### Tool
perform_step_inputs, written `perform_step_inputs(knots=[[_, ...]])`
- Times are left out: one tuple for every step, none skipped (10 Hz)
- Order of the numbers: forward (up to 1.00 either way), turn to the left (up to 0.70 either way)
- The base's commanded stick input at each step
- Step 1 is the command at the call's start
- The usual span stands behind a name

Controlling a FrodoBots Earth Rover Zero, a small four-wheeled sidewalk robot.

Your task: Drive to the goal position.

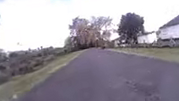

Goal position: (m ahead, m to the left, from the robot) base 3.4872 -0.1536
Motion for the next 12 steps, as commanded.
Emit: perform_step_inputs(knots=[[0.85, 0.0], [0.85, 0.0], [0.85, 0.0], [0.85, 0.0], [0.85, -0.01], [0.85, -0.02], [0.85, -0.24], [0.85, -0.33], [0.85, -0.27], [0.85, -0.11], [0.85, 0.0], [0.85, 0.0]])
